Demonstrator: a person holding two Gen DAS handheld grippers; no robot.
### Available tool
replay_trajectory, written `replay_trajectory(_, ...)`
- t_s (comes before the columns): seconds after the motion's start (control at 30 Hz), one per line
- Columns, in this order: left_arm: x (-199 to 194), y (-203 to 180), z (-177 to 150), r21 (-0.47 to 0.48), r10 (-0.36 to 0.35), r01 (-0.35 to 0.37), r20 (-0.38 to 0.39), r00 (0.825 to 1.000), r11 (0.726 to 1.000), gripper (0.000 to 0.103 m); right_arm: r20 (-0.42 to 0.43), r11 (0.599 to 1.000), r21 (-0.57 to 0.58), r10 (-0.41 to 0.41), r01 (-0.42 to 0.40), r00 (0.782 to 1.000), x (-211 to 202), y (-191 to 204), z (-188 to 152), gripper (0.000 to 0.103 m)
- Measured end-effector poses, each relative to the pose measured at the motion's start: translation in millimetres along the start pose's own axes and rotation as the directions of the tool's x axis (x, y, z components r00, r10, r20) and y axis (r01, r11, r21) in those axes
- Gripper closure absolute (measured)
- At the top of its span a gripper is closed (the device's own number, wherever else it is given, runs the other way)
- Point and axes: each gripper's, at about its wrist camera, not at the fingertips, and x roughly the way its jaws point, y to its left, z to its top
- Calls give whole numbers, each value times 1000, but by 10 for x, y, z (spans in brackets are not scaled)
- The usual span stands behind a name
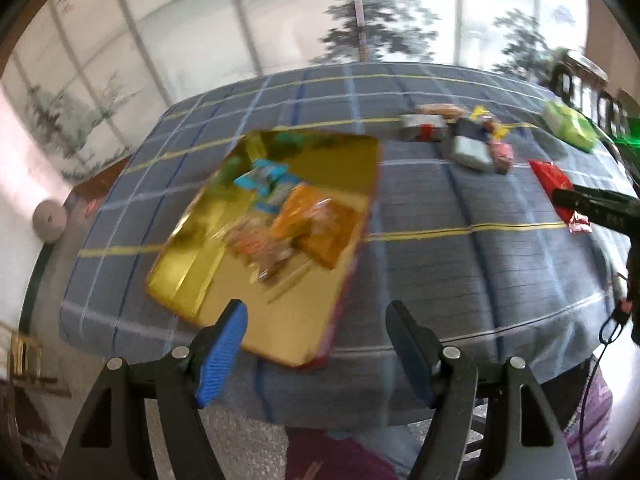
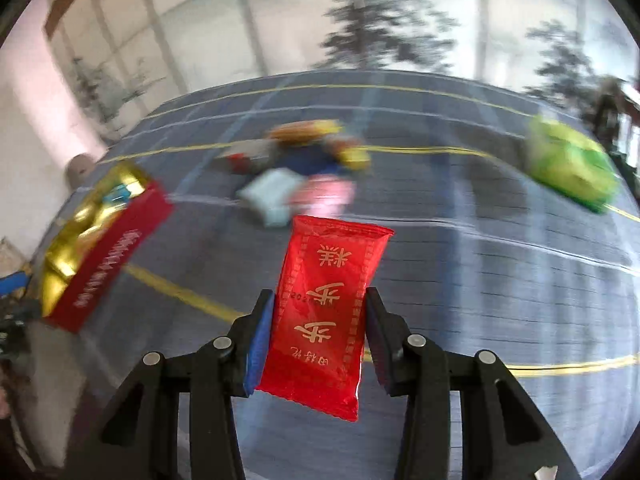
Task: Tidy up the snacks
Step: 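Grasp the red packet with the right tool and lift it, then grasp the clear bag of dark snack with the left tool while the right tool holds the red packet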
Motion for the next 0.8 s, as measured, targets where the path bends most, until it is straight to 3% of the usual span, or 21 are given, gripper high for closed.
replay_trajectory(0.17, 7, -283, 222, 64, -78, 79, -6, 997, 995, 30, 30, 988, 58, -143, 141, 989, -30, -631, -73, 63)
replay_trajectory(0.37, 166, -565, 749, 158, -158, 156, 3, 987, 975, 30, 23, 978, 129, -170, 166, 985, 98, -1040, -151, 63)
replay_trajectory(0.47, 288, -732, 989, 242, -152, 143, 17, 988, 960, 30, 46, 977, 145, -163, 155, 986, 121, -1101, -160, 63)
replay_trajectory(0.57, 463, -891, 1222, 346, -161, 147, 12, 987, 927, 30, 68, 978, 152, -157, 145, 985, 124, -1117, -169, 62)
replay_trajectory(0.8, 949, -1115, 1709, 551, -224, 199, -21, 974, 810, 30, 92, 978, 165, -143, 127, 985, 128, -1129, -194, 62)
